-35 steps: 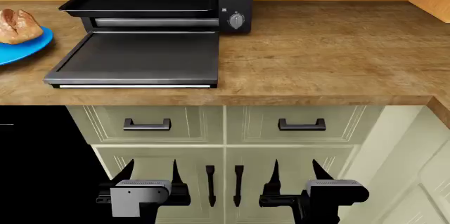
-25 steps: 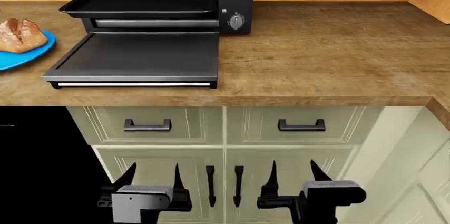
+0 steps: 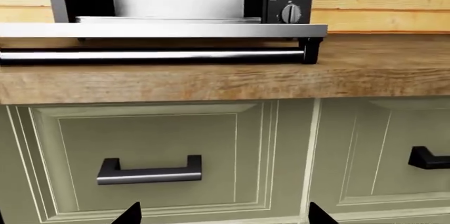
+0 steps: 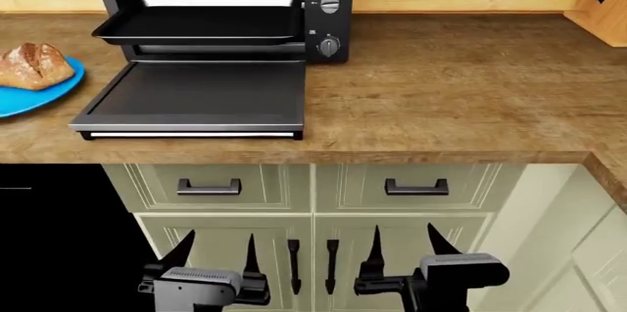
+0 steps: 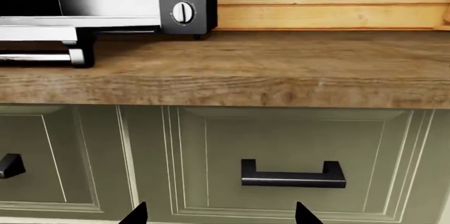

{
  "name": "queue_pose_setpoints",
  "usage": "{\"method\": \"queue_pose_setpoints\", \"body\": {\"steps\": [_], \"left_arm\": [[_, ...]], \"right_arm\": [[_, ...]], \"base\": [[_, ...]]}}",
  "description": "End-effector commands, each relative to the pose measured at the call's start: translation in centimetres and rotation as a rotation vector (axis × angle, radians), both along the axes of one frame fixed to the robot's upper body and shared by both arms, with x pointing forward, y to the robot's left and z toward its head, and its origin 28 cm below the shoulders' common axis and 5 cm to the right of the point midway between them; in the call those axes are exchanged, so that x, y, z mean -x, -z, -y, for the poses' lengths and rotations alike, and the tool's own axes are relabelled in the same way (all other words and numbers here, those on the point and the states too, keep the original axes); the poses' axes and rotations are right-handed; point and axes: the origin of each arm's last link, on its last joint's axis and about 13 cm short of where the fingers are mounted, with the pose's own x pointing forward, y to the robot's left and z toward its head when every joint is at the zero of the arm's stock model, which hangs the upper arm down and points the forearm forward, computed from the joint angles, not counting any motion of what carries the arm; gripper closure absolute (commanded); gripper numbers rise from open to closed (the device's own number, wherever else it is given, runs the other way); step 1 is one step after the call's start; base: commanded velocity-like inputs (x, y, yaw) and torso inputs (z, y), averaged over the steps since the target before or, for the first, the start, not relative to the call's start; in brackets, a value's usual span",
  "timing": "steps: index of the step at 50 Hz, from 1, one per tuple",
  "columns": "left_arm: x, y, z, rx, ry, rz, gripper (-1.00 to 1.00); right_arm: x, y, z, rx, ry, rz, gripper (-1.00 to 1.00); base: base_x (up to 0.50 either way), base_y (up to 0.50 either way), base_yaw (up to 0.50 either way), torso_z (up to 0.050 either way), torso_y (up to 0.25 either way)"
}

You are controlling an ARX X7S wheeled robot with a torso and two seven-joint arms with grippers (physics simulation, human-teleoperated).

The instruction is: Place the scone on the tray of the toaster oven.

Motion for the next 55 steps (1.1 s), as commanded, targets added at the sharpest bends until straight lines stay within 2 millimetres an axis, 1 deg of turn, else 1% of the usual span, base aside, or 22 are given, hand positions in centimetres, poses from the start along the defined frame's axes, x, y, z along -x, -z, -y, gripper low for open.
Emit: {"method": "queue_pose_setpoints", "body": {"steps": [1,8,11,12,14,16,17,19,21,22,26,32,34,41,43,44,47,53,55], "left_arm": [[0.3,-0.3,0.0,0.003,0.019,0.002,-1.00],[0.2,-0.5,0.0,0.005,0.027,0.005,-1.00],[0.0,-0.8,-0.1,-0.008,0.014,-0.005,-1.00],[-0.3,-1.1,-0.1,-0.030,0.004,-0.047,-1.00],[-0.3,-2.1,-0.3,-0.023,0.002,-0.037,-1.00],[-0.6,-3.6,-0.4,-0.041,0.027,-0.086,-1.00],[-0.6,-4.0,-0.4,-0.045,0.034,-0.096,-1.00],[-0.5,-5.5,-0.6,-0.062,0.048,-0.091,-1.00],[-0.4,-6.1,-0.7,-0.064,0.076,-0.120,-1.00],[-0.4,-6.3,-0.7,-0.065,0.065,-0.121,-1.00],[-0.1,-8.1,-0.9,-0.054,0.077,-0.097,-1.00],[0.2,-9.6,-1.1,-0.040,0.100,-0.113,-1.00],[0.2,-10.4,-1.3,-0.030,0.113,-0.118,-1.00],[0.3,-12.6,-2.2,0.010,0.125,-0.118,-1.00],[0.1,-13.1,-2.6,0.006,0.113,-0.107,-1.00],[0.0,-13.4,-2.8,0.013,0.104,-0.103,-1.00],[-0.2,-14.1,-3.2,0.023,0.080,-0.098,-1.00],[-0.9,-15.5,-3.9,0.007,0.001,-0.098,-1.00],[-1.3,-16.0,-4.2,0.004,-0.057,-0.116,-1.00]], "right_arm": [[0.2,-0.1,0.0,-0.009,-0.013,0.000,-1.00],[0.1,-0.2,0.1,-0.018,-0.015,-0.011,-1.00],[0.1,-0.7,0.1,-0.016,-0.023,-0.011,-1.00],[0.1,-1.1,0.1,-0.016,-0.023,-0.018,-1.00],[0.0,-2.0,0.3,0.015,-0.018,-0.035,-1.00],[0.1,-3.8,0.8,0.027,-0.017,-0.026,-1.00],[0.2,-4.3,0.9,0.017,-0.020,-0.023,-1.00],[0.4,-5.9,1.3,0.012,-0.035,-0.023,-1.00],[0.7,-6.8,1.6,0.008,-0.045,-0.009,-1.00],[0.8,-7.0,1.7,0.008,-0.043,-0.003,-1.00],[1.2,-8.2,2.1,-0.010,-0.058,0.006,-1.00],[1.3,-9.9,2.3,-0.026,-0.079,0.009,-1.00],[1.4,-10.7,2.6,-0.027,-0.084,0.010,-1.00],[1.3,-12.2,3.2,-0.002,-0.093,0.046,-1.00],[1.5,-12.8,3.4,-0.005,-0.102,0.083,-1.00],[1.5,-13.1,3.4,0.020,-0.094,0.088,-1.00],[1.6,-13.4,3.7,0.030,-0.096,0.101,-1.00],[2.0,-14.3,4.1,0.041,-0.108,0.140,-1.00],[2.1,-14.7,4.1,0.045,-0.118,0.149,-1.00]], "base": [[0.00,0.00,0.00,0.050,0.000],[0.00,0.00,0.00,0.050,0.000],[0.00,0.00,0.00,0.050,0.000],[0.00,0.00,0.00,0.027,0.000],[0.00,0.00,0.00,0.000,0.000],[0.00,0.00,0.00,0.000,0.000],[0.00,0.00,0.00,0.000,0.000],[0.00,0.00,0.00,0.000,0.000],[0.00,0.00,0.00,0.000,0.000],[0.00,0.00,0.00,0.000,0.000],[0.00,0.00,0.00,0.000,0.000],[0.00,0.00,0.00,0.000,0.000],[0.00,0.00,0.00,0.000,0.000],[0.00,0.00,0.00,0.000,0.000],[0.00,0.00,0.00,0.000,0.000],[0.00,0.00,0.00,0.000,0.000],[0.00,0.00,0.00,0.000,0.000],[0.00,0.00,0.00,0.000,0.000],[0.00,0.00,0.00,0.000,0.000]]}}
